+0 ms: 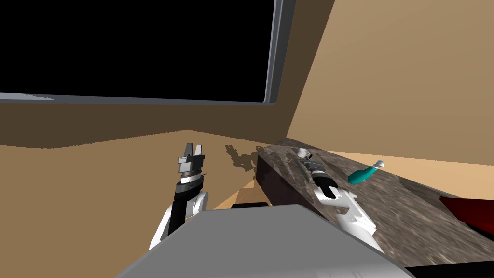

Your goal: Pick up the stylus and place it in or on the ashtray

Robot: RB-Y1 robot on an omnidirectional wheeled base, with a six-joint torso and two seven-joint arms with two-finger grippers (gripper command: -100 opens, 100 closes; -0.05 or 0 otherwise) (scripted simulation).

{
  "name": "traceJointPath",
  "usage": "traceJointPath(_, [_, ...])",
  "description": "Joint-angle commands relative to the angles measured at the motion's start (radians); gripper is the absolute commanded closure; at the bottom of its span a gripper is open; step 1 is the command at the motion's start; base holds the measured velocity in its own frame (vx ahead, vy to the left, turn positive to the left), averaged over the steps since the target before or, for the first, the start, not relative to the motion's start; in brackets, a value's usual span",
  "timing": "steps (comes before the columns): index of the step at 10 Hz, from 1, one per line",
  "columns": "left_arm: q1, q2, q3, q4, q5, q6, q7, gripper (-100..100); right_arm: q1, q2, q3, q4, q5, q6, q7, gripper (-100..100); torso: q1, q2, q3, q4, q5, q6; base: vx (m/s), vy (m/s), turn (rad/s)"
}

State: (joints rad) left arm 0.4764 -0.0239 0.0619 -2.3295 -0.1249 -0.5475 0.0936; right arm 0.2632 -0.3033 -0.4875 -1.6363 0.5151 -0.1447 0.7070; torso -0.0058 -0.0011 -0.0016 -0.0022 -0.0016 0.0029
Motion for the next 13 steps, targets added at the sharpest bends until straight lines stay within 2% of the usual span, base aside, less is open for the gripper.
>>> traceJointPath(1, [0.0,0.0,0.0,0.0,0.0,0.0,0.0,0,0.015,0.006,-0.012,-0.009,-0.005,0.037,-0.01,100,0.0,0.0,0.0,0.0,0.0,0.0,0.03,-0.055,-0.023])
traceJointPath(4, [0.0,0.0,0.0,0.0,0.0,0.0,0.0,0,0.045,0.013,-0.038,-0.017,-0.018,0.102,-0.029,100,-0.001,0.0,0.0,0.0,-0.001,-0.001,0.029,-0.054,-0.011])
traceJointPath(5, [0.0,0.0,0.0,0.0,0.0,0.0,0.0,0,0.05,0.015,-0.042,-0.019,-0.02,0.112,-0.032,100,-0.001,-0.001,0.0,0.0,-0.001,0.0,0.027,-0.051,-0.01])
traceJointPath(6, [0.0,0.0,0.0,0.0,0.0,0.0,0.0,0,0.046,0.016,-0.038,-0.018,-0.017,0.1,-0.027,100,-0.001,0.0,0.0,0.0,-0.002,0.0,0.007,-0.021,-0.011])
traceJointPath(7, [0.0,0.0,0.0,0.0,0.0,0.0,0.0,0,0.048,0.016,-0.04,-0.019,-0.017,0.104,-0.028,-100,0.001,0.0,0.0,0.0,-0.001,-0.001,0.001,-0.006,-0.001])
traceJointPath(11, [0.0,0.0,0.0,0.0,0.0,0.0,0.0,0,0.048,0.016,-0.04,-0.019,-0.017,0.104,-0.027,-100,0.004,0.001,0.0,0.0,-0.001,-0.001,0.0,0.0,0.0])
traceJointPath(12, [0.0,0.0,0.0,0.0,0.0,0.0,0.0,0,0.048,0.016,-0.04,-0.019,-0.017,0.104,-0.027,0,0.004,0.001,0.0,0.0,-0.001,-0.001,0.0,0.0,0.0])
traceJointPath(13, [0.0,0.0,0.0,0.0,0.0,0.0,0.0,0,0.056,-0.018,-0.037,-0.043,-0.032,0.149,-0.044,-100,0.004,0.001,0.0,0.0,-0.001,-0.001,-0.029,0.012,0.08])
